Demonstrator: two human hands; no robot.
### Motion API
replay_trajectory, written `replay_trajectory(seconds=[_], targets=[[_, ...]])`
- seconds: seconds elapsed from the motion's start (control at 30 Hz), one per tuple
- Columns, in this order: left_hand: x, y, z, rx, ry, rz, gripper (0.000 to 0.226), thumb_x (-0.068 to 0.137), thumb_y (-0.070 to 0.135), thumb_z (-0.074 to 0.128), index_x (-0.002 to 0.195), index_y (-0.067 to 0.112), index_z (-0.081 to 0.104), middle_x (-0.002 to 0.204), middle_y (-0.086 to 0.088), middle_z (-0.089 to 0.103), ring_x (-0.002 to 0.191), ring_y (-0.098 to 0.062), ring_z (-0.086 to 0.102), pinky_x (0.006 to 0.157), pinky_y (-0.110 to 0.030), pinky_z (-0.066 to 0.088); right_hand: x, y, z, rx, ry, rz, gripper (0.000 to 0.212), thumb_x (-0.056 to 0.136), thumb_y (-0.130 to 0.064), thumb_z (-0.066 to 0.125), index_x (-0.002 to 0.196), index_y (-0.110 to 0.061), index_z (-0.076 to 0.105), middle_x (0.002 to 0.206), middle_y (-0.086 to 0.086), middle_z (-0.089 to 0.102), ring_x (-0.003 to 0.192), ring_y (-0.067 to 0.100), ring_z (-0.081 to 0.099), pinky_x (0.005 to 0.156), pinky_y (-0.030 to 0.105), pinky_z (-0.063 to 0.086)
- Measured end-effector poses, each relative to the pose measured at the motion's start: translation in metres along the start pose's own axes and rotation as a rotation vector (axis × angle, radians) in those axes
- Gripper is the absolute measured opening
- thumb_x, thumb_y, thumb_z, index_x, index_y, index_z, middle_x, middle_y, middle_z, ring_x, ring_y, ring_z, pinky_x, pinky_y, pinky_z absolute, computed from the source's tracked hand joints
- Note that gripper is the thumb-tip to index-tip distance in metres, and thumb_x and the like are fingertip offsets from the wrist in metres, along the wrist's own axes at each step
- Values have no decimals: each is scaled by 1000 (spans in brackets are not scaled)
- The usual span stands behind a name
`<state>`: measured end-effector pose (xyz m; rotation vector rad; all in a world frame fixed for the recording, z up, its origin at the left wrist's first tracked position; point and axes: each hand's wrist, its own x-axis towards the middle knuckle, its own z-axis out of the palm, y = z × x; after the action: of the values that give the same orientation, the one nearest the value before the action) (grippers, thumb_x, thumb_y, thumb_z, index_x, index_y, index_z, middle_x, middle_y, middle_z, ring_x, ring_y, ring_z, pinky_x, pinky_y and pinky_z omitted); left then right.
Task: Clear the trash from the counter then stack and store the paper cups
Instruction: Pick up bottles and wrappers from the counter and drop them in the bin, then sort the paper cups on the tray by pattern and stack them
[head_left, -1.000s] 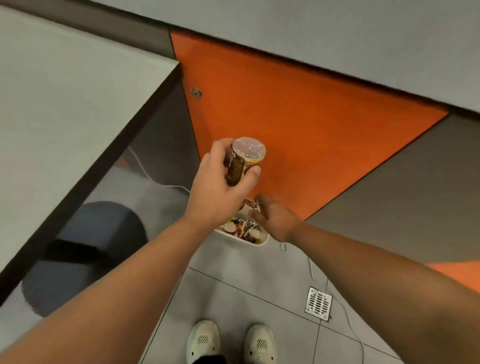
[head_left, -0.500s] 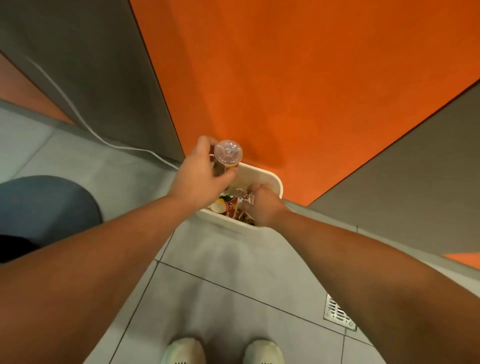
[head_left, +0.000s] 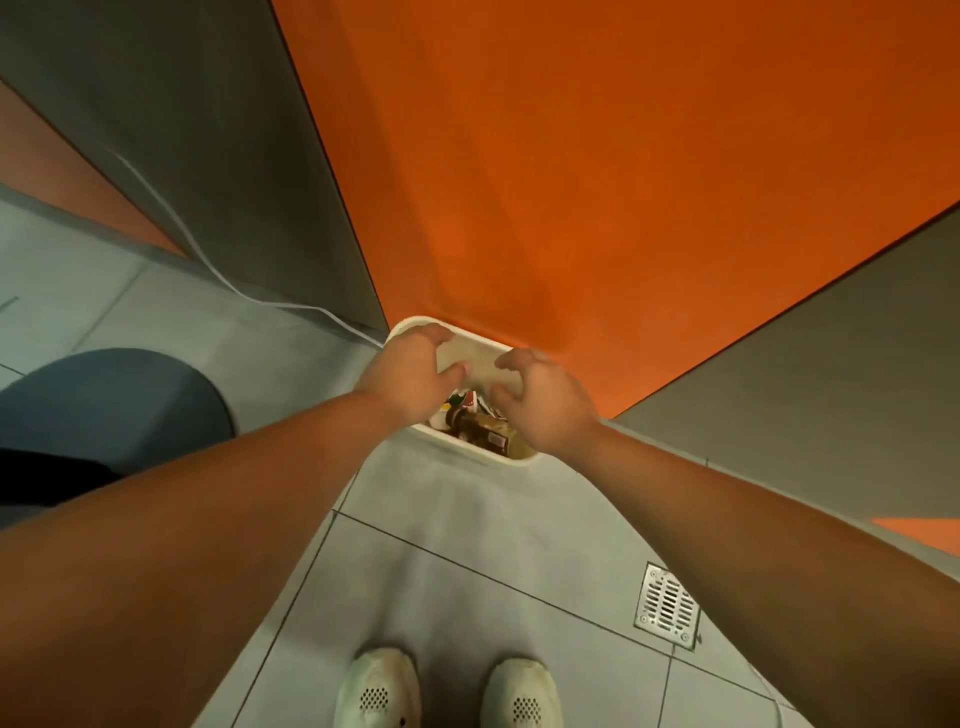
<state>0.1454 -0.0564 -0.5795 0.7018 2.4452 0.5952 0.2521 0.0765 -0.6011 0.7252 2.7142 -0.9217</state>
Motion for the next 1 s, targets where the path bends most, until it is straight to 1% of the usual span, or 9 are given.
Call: replay_trajectory(seconds=[0.2, 0.3, 0.47, 0.57, 0.6, 0.63, 0.7, 0.8, 1.0], targets=[[-50, 60, -104, -86, 91, 17, 50, 91, 36, 63, 136, 16, 52, 137, -3, 56, 121, -23, 55, 93, -27, 43, -36, -76, -90, 106, 128, -96, 28, 94, -37, 53, 110, -17, 64, 110, 2, 62, 98, 24, 58, 76, 35, 47], [-82, 90, -161, -106, 142, 52, 52, 89, 34, 66, 136, 14, 52, 137, -5, 57, 123, -22, 54, 96, -26, 41, -54, -120, -139, 95, 158, -161, 29, 94, -41, 52, 111, -23, 64, 110, -5, 61, 96, 18, 58, 73, 32, 45], [-141, 132, -254, -149, 223, 83, 54, 91, 31, 64, 140, 16, 47, 140, 0, 53, 127, -13, 50, 96, -16, 34, -91, -193, -220, 79, 191, -276, 29, 94, -43, 51, 116, -28, 62, 116, -11, 61, 103, 10, 57, 80, 31, 50], [-179, 150, -304, -205, 281, 78, 50, 93, 28, 61, 140, 21, 46, 133, 9, 54, 112, 3, 46, 78, 8, 27, -112, -236, -261, 58, 196, -347, 29, 95, -43, 51, 118, -29, 62, 117, -15, 59, 102, 4, 54, 77, 25, 46], [-191, 154, -319, -217, 306, 76, 51, 94, 29, 61, 141, 22, 45, 132, 12, 53, 112, 4, 44, 77, 10, 25, -118, -250, -272, 53, 194, -371, 29, 95, -43, 50, 119, -30, 61, 117, -15, 58, 101, 2, 53, 75, 21, 43], [-202, 156, -333, -218, 331, 66, 53, 94, 31, 60, 143, 22, 42, 133, 14, 51, 116, 2, 45, 83, 8, 25, -123, -263, -282, 54, 190, -393, 30, 95, -44, 50, 120, -30, 61, 118, -15, 58, 100, 1, 52, 72, 18, 41], [-226, 157, -360, -197, 392, 34, 58, 93, 36, 60, 145, 23, 39, 142, 8, 49, 128, -9, 47, 96, -12, 31, -131, -291, -299, 68, 172, -435, 32, 95, -44, 51, 122, -30, 60, 122, -15, 57, 99, -2, 49, 70, 11, 36], [-259, 148, -395, -181, 493, -25, 59, 92, 40, 61, 144, 23, 41, 142, 3, 51, 128, -15, 49, 105, -28, 39, -140, -334, -316, 81, 129, -503, 34, 95, -45, 51, 124, -31, 60, 127, -13, 56, 104, 0, 49, 73, 15, 39], [-326, 103, -446, -223, 647, -156, 57, 89, 40, 65, 139, 21, 47, 133, 4, 57, 123, -12, 53, 104, -31, 42, -153, -425, -310, 108, 10, -632, 34, 94, -46, 52, 124, -33, 58, 133, -13, 52, 109, 7, 55, 86, 27, 48]])
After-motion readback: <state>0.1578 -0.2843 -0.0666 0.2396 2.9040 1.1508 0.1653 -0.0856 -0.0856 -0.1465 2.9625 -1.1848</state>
